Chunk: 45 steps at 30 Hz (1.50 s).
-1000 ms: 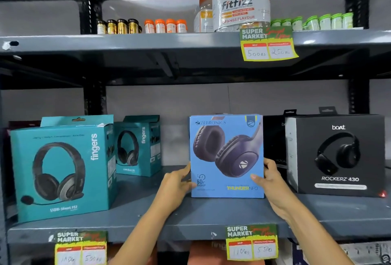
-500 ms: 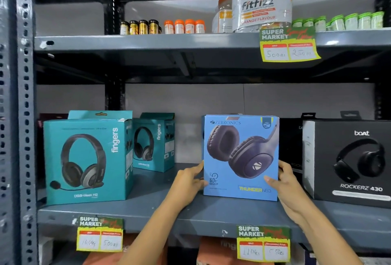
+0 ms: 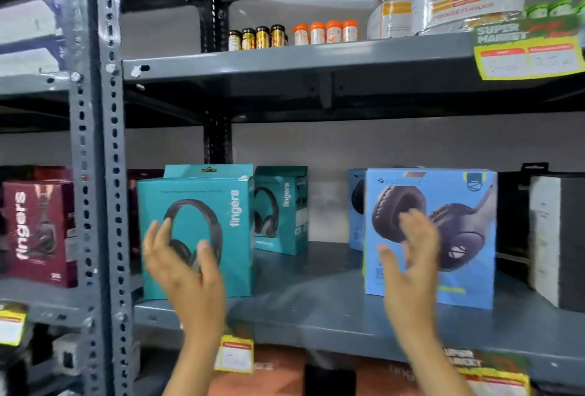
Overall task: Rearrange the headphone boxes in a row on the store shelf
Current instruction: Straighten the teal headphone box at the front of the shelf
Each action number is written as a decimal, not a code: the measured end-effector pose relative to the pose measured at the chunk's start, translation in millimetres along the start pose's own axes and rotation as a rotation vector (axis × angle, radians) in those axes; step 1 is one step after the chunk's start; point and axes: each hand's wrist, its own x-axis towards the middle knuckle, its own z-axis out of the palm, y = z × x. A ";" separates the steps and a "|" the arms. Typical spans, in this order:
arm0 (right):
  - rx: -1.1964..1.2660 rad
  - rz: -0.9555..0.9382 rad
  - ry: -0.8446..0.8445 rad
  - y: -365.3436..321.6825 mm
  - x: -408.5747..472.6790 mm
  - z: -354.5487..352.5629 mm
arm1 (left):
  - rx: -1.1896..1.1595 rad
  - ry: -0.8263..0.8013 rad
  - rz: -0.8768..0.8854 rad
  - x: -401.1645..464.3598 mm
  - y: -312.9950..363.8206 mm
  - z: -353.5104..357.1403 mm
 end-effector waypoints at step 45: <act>0.407 1.040 -0.342 94.3 25.6 185.9 | -0.414 -0.971 -1.050 99.0 -123.4 54.6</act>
